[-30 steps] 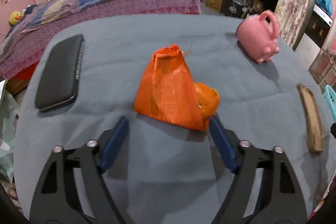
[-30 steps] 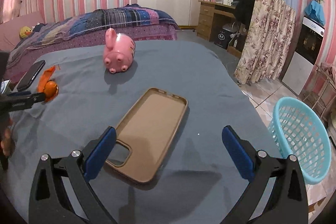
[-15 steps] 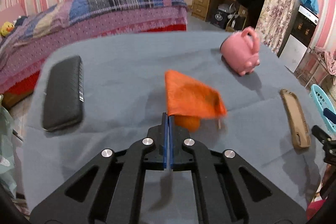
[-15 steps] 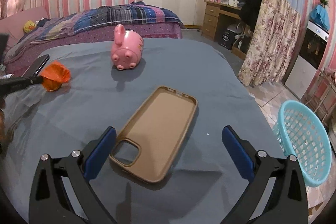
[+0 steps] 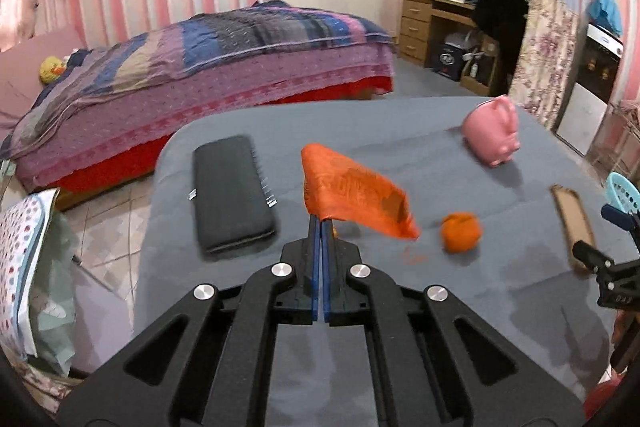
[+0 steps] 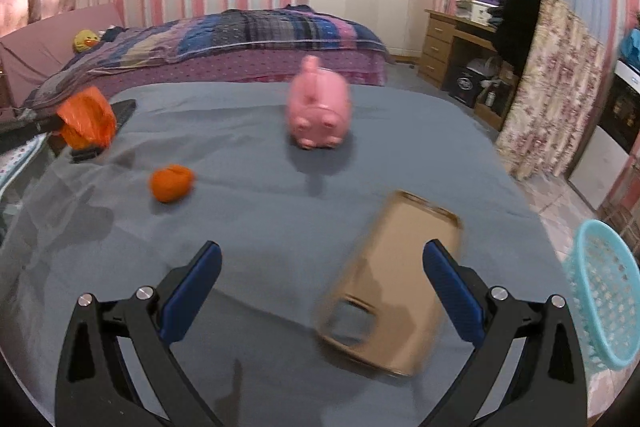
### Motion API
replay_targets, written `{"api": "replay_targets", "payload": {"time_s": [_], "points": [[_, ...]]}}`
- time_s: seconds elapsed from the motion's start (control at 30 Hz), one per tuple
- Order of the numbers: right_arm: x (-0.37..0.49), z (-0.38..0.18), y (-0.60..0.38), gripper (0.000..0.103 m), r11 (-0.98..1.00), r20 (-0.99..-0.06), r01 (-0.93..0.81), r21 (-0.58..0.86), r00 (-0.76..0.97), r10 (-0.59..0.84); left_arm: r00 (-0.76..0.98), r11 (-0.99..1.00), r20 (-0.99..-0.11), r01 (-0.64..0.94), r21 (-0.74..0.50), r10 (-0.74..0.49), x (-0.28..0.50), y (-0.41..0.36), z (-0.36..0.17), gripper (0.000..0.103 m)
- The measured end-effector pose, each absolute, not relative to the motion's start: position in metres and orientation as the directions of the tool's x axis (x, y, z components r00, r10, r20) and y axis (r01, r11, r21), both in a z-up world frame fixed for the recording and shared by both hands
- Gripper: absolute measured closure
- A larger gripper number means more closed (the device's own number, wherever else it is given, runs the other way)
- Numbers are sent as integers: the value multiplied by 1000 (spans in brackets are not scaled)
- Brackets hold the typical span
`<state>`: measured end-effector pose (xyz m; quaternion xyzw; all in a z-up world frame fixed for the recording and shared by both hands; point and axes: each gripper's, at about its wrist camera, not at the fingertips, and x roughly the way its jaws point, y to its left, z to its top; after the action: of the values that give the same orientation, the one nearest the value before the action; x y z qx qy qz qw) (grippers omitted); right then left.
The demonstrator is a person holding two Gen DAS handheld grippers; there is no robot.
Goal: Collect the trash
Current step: 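Grasp the orange plastic bag with the left tool while the right tool grasps the orange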
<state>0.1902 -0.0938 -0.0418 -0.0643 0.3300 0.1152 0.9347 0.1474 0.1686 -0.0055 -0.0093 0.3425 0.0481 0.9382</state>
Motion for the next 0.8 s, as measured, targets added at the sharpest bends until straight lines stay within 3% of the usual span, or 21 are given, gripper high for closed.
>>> {"api": "replay_targets", "payload": {"time_s": [0.37, 0.57, 0.63, 0.8], "points": [[234, -62, 14, 7, 906, -698, -423, -23, 656, 289, 728, 976, -667, -218, -5, 160, 131, 235, -30, 103], [246, -70, 37, 30, 890, -727, -455, 0, 611, 312, 723, 971, -671, -240, -22, 163, 130, 243, -40, 103], [247, -72, 46, 58, 873, -736, -488, -18, 597, 319, 725, 968, -669, -247, -32, 163, 132, 244, -41, 103], [239, -69, 42, 74, 852, -705, -518, -75, 632, 322, 735, 969, -658, -243, -32, 163, 136, 232, -37, 103]]}}
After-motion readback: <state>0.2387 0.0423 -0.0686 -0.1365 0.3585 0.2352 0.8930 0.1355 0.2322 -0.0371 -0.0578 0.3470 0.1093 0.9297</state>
